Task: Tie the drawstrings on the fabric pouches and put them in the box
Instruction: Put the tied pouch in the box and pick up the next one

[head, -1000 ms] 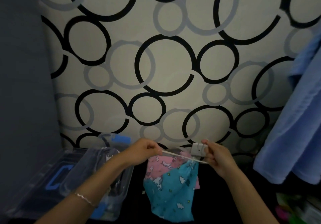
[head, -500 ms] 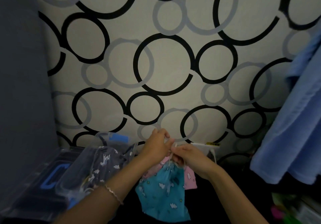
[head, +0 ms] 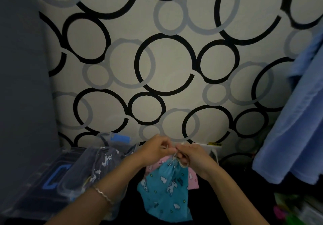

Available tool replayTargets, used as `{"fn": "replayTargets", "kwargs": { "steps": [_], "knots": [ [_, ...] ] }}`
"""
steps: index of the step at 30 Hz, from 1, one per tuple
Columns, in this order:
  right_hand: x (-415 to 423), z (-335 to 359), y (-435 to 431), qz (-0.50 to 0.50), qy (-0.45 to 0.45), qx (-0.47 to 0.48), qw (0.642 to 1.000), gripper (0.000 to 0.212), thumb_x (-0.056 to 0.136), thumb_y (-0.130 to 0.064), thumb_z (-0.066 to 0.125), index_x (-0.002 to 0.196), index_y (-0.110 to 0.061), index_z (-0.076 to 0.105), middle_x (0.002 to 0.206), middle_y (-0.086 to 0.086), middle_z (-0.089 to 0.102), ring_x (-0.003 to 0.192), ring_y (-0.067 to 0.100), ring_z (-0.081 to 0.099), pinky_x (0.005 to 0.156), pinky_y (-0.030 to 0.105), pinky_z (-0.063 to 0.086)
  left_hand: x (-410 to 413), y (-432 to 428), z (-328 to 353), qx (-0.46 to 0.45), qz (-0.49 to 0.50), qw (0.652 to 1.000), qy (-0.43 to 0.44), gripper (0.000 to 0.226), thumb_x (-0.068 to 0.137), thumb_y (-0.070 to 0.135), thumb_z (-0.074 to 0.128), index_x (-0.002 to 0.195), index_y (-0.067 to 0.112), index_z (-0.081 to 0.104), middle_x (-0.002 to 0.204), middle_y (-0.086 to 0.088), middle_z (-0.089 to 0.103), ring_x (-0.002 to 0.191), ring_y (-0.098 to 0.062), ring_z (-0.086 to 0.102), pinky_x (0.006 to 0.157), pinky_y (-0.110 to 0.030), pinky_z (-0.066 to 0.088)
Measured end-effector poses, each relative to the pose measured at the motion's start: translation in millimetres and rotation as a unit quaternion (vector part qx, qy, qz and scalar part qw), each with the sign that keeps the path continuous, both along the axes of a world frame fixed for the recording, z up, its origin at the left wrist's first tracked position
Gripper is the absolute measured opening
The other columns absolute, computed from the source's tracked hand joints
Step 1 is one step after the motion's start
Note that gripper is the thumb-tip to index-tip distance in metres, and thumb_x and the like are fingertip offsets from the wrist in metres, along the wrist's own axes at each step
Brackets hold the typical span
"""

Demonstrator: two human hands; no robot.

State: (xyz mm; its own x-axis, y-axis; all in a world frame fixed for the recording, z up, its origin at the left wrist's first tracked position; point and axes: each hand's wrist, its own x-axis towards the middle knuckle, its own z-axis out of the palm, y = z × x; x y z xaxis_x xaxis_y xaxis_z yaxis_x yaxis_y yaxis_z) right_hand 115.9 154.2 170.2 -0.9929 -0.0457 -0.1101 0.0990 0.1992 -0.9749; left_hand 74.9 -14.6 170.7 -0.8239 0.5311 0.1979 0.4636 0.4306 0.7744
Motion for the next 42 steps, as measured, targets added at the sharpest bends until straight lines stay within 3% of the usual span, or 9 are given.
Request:
{"fn": "replayTargets", "kwargs": {
  "steps": [9, 12, 16, 18, 21, 24, 27, 33, 42],
  "knots": [
    [5, 14, -4, 0.01, 0.027, 0.026, 0.999, 0.043, 0.1, -0.032, 0.049, 0.062, -0.017, 0.064, 0.057, -0.001, 0.048, 0.058, 0.015, 0.041, 0.067, 0.027, 0.038, -7, -21, -2, -0.004, 0.0, 1.0, 0.026, 0.032, 0.09, 0.03, 0.064, 0.073, 0.003, 0.068, 0.085, -0.02, 0.059, 0.076, -0.017, 0.051, 0.073, -0.035, 0.045],
    [8, 17, 7, -0.019, 0.036, -0.002, 0.999, 0.034, 0.1, -0.027, 0.049, 0.091, -0.004, 0.072, 0.062, -0.003, 0.057, 0.058, 0.009, 0.055, 0.063, 0.014, 0.044, -16, -43, -7, -0.019, 0.017, 0.999, 0.027, 0.032, 0.089, 0.036, 0.065, 0.073, 0.009, 0.071, 0.079, -0.012, 0.06, 0.072, -0.014, 0.053, 0.072, -0.037, 0.048],
    [14, 13, 0, -0.002, 0.064, 0.032, 0.997, 0.027, 0.099, -0.025, 0.052, 0.095, -0.006, 0.071, 0.084, 0.005, 0.074, 0.084, 0.01, 0.07, 0.072, 0.011, 0.049, -27, -65, -9, -0.185, 0.051, 0.981, 0.021, 0.027, 0.087, 0.046, 0.064, 0.07, 0.028, 0.073, 0.075, -0.001, 0.07, 0.07, -0.02, 0.064, 0.071, -0.039, 0.053],
    [15, 14, -10, -0.004, 0.081, 0.056, 0.995, 0.026, 0.099, -0.024, 0.052, 0.086, -0.012, 0.071, 0.088, 0.006, 0.075, 0.088, 0.01, 0.069, 0.07, 0.005, 0.046, -19, -58, -3, -0.237, 0.046, 0.969, 0.057, 0.016, 0.087, 0.042, 0.063, 0.09, 0.031, 0.074, 0.092, 0.0, 0.073, 0.087, -0.019, 0.067, 0.073, -0.034, 0.051],
    [14, 22, -20, 0.004, 0.086, 0.064, 0.994, 0.028, 0.099, -0.022, 0.053, 0.077, -0.013, 0.068, 0.071, -0.001, 0.071, 0.071, 0.007, 0.068, 0.063, 0.007, 0.045, 2, -32, 4, -0.084, -0.014, 0.996, 0.002, 0.031, 0.087, 0.034, 0.062, 0.118, 0.03, 0.065, 0.113, 0.012, 0.066, 0.106, -0.01, 0.062, 0.088, -0.027, 0.049],
    [11, 24, -20, -0.028, 0.092, 0.101, 0.99, 0.034, 0.096, -0.023, 0.057, 0.071, -0.001, 0.063, 0.065, 0.005, 0.064, 0.064, 0.011, 0.059, 0.065, 0.021, 0.045, 10, -13, 4, 0.028, -0.057, 0.997, -0.038, 0.016, 0.089, 0.033, 0.062, 0.097, 0.022, 0.071, 0.097, 0.001, 0.073, 0.096, -0.015, 0.067, 0.093, -0.042, 0.052],
    [9, 28, -12, -0.08, 0.084, 0.091, 0.989, 0.024, 0.093, -0.019, 0.061, 0.081, 0.001, 0.066, 0.07, 0.012, 0.067, 0.067, 0.016, 0.062, 0.063, 0.025, 0.048, 11, -9, 3, 0.101, -0.077, 0.989, -0.074, 0.019, 0.089, 0.033, 0.067, 0.096, 0.018, 0.076, 0.087, 0.003, 0.075, 0.081, -0.005, 0.067, 0.081, -0.03, 0.056],
    [16, 36, -7, -0.076, 0.052, 0.076, 0.993, 0.014, 0.093, -0.014, 0.062, 0.082, -0.005, 0.066, 0.068, 0.006, 0.066, 0.057, 0.009, 0.062, 0.052, 0.017, 0.046, 12, -3, -3, 0.159, -0.072, 0.974, -0.143, 0.025, 0.084, 0.033, 0.072, 0.097, 0.011, 0.077, 0.096, -0.01, 0.075, 0.093, -0.023, 0.07, 0.09, -0.042, 0.055],
    [20, 40, -8, -0.079, 0.015, 0.023, 0.996, 0.029, 0.084, -0.007, 0.072, 0.102, -0.009, 0.049, 0.07, 0.01, 0.069, 0.058, 0.017, 0.064, 0.052, 0.021, 0.051, 6, -2, -9, 0.167, -0.01, 0.978, -0.126, 0.034, 0.083, 0.026, 0.074, 0.09, -0.007, 0.072, 0.087, -0.03, 0.069, 0.07, -0.021, 0.06, 0.069, -0.036, 0.049]
  ]
}}
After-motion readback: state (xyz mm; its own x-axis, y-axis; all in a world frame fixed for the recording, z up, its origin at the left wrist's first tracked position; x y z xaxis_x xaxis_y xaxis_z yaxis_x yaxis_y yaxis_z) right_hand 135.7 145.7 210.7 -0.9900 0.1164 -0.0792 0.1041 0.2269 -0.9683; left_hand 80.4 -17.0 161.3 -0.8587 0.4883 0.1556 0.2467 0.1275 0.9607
